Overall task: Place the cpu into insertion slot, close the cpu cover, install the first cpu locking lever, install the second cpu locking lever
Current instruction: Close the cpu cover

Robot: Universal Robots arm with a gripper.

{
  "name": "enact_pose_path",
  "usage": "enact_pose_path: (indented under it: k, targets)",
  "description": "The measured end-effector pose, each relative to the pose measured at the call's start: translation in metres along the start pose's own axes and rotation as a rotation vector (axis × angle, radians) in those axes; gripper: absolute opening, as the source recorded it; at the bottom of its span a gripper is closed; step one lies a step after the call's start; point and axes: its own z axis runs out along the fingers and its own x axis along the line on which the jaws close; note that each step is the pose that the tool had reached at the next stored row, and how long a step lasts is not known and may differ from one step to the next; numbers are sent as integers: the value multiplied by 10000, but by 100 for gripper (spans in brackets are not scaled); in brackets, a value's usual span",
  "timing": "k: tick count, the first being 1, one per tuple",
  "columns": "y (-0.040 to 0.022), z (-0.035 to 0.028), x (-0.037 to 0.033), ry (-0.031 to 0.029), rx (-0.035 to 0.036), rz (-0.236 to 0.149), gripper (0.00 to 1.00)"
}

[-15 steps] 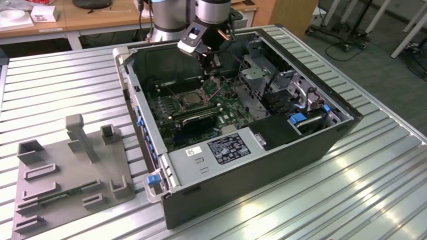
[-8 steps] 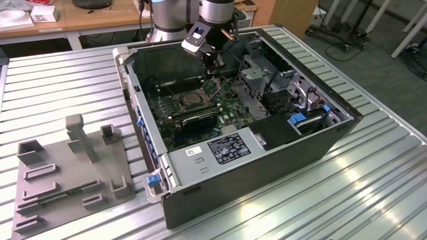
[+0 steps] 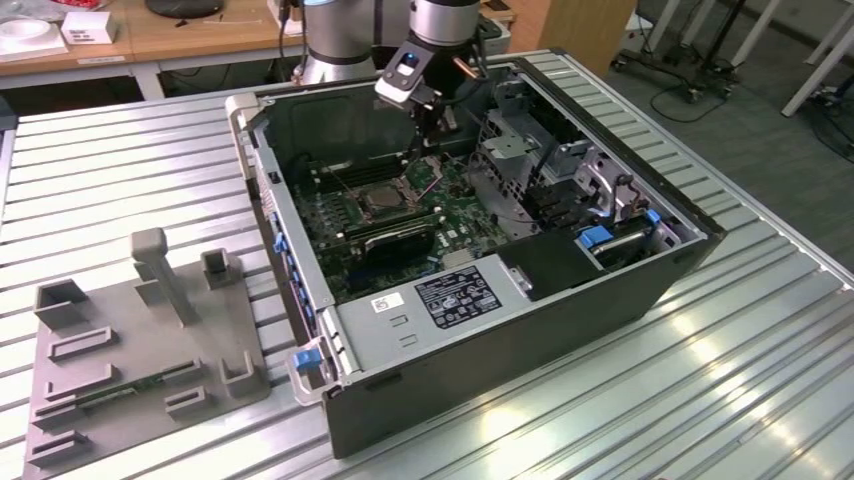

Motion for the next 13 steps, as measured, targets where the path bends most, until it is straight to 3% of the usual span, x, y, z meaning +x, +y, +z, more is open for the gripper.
enact_pose_path:
  k: [13]
  targets:
    - [200, 8, 2, 1, 0, 0, 11]
